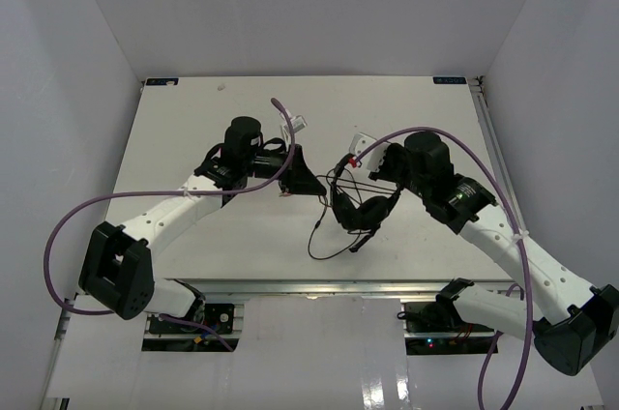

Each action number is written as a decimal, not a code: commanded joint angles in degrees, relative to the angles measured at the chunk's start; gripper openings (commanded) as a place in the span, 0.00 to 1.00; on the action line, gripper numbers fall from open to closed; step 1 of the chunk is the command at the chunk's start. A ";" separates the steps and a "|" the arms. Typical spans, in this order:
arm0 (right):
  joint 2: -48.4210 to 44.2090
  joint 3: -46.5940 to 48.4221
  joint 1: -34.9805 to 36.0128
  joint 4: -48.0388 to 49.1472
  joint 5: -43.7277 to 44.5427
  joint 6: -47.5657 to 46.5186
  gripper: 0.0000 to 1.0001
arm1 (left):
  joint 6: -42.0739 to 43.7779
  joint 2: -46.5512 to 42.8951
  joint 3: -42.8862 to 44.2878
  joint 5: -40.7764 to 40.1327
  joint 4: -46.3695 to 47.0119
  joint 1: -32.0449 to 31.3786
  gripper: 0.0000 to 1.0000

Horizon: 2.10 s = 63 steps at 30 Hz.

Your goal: Wrap the headphones

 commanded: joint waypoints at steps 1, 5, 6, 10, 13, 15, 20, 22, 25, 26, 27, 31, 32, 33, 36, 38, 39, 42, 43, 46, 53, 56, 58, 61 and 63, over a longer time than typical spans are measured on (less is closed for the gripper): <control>1.99 1.29 -0.24 3.86 9.11 2.85 0.08 | -6.79 -1.49 3.07 7.55 4.94 0.47 0.09; 3.98 1.79 -0.05 8.76 14.96 4.47 0.08 | -8.29 -2.15 0.84 10.16 4.50 0.47 0.12; 4.21 1.84 0.01 9.94 15.87 4.30 0.08 | -8.35 -2.44 0.38 10.44 4.44 0.47 0.13; 5.29 2.34 0.19 13.77 17.95 2.74 0.08 | -8.84 -2.49 -0.13 11.78 4.50 0.38 0.15; 6.14 2.15 0.83 17.59 18.66 -0.86 0.08 | -8.88 -1.55 0.38 13.18 4.48 0.38 0.15; 6.57 1.72 1.41 20.90 18.80 -3.61 0.08 | -8.73 -0.76 1.03 14.12 3.84 0.38 0.15; 7.71 0.54 3.36 28.11 20.05 -5.86 0.08 | -10.64 -0.19 1.87 14.35 4.88 0.39 0.18; 8.47 -0.49 4.34 32.88 22.13 -6.80 0.08 | -12.60 -0.16 1.99 14.43 6.31 0.47 0.20; 9.64 -1.03 5.51 38.14 24.00 -8.17 0.08 | -15.28 0.06 1.84 14.81 8.39 0.47 0.22; 9.92 -1.03 5.67 38.67 24.04 -8.21 0.08 | -15.61 -0.02 1.76 14.93 8.56 0.47 0.23; 10.20 -1.03 5.83 39.19 24.08 -8.25 0.08 | -15.93 -0.10 1.67 15.05 8.72 0.47 0.23; 11.22 0.01 5.83 39.14 23.94 -6.57 0.08 | -16.07 -0.78 0.16 15.08 9.60 0.41 0.25; 11.46 0.35 5.84 38.87 23.89 -5.96 0.08 | -16.11 -0.91 -0.33 15.01 9.99 0.38 0.26; 11.73 0.89 5.88 38.28 23.71 -5.10 0.08 | -16.16 -1.09 -1.01 14.70 10.40 0.38 0.26; 12.78 2.53 5.83 35.78 23.39 -2.34 0.08 | -17.02 -1.98 -3.04 13.90 14.58 -0.06 0.29; 13.36 3.56 5.80 33.94 23.27 -0.48 0.08 | -18.69 -2.46 -4.61 13.42 18.44 -0.86 0.31; 13.66 4.08 5.76 33.33 23.35 0.27 0.08 | -19.74 -2.65 -5.47 13.15 20.61 -1.27 0.31; 14.56 5.91 5.71 32.00 24.07 2.78 0.08 | -22.66 -2.97 -7.92 12.28 26.14 -2.38 0.33; 15.25 6.46 5.61 31.45 24.57 3.48 0.08 | -23.91 -3.17 -9.07 11.89 28.63 -3.03 0.33; 16.76 8.32 5.08 30.54 25.85 6.50 0.08 | -25.02 -3.82 -11.45 9.91 31.92 -4.99 0.33; 18.83 10.65 4.31 28.94 28.22 14.74 0.08 | -25.18 -7.06 -16.06 3.90 37.13 -7.86 0.32; 19.63 11.67 3.96 26.95 28.48 20.14 0.08 | -22.87 -9.24 -18.75 -3.49 38.67 -8.89 0.31; 20.29 12.66 3.47 25.26 28.23 24.11 0.08 | -18.89 -11.47 -20.18 -9.02 37.67 -9.98 0.32; 20.67 15.52 2.25 18.86 24.74 32.96 0.08 | -13.27 -12.04 -21.29 -19.15 36.88 -13.88 0.32; 20.79 16.81 1.35 15.75 20.89 36.69 0.08 | -9.71 -10.29 -21.48 -23.12 37.33 -16.31 0.33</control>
